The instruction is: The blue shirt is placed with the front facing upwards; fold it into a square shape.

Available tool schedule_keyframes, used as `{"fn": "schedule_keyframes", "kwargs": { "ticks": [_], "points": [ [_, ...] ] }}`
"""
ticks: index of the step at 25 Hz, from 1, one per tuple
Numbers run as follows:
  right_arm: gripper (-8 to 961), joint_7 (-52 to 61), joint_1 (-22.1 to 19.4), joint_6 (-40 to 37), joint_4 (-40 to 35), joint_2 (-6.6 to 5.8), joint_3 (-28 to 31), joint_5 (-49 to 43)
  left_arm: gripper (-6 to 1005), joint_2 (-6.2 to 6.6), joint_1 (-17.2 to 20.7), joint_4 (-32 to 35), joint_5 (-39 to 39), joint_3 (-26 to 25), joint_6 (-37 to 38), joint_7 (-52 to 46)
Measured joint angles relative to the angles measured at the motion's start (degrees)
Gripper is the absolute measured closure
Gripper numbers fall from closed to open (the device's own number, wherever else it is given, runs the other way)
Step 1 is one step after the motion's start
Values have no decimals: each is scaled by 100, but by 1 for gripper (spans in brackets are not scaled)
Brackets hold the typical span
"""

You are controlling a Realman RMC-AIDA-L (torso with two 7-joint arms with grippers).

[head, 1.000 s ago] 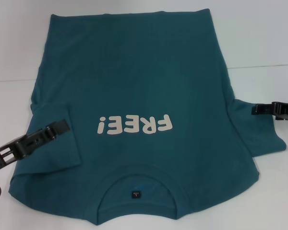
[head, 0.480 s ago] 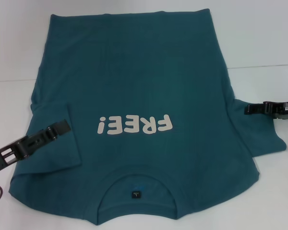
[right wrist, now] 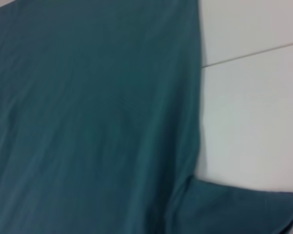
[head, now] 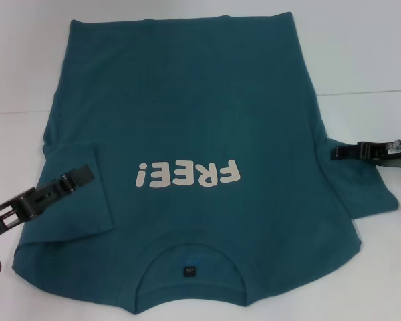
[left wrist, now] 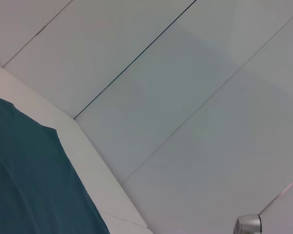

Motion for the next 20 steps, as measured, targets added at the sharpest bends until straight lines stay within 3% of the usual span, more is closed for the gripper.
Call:
{"fn": "schedule_keyframes", "kwargs": {
  "ticks": [9,20],
  "points": [
    [47,-27,23,-344,-86,24,34,185,202,0,-4,-6,-4,-18,-18,2],
    [47,71,-43,-616,-218,-84,-3,21,202,1,-23,-56,-85,-51,-17,2]
  ]
}}
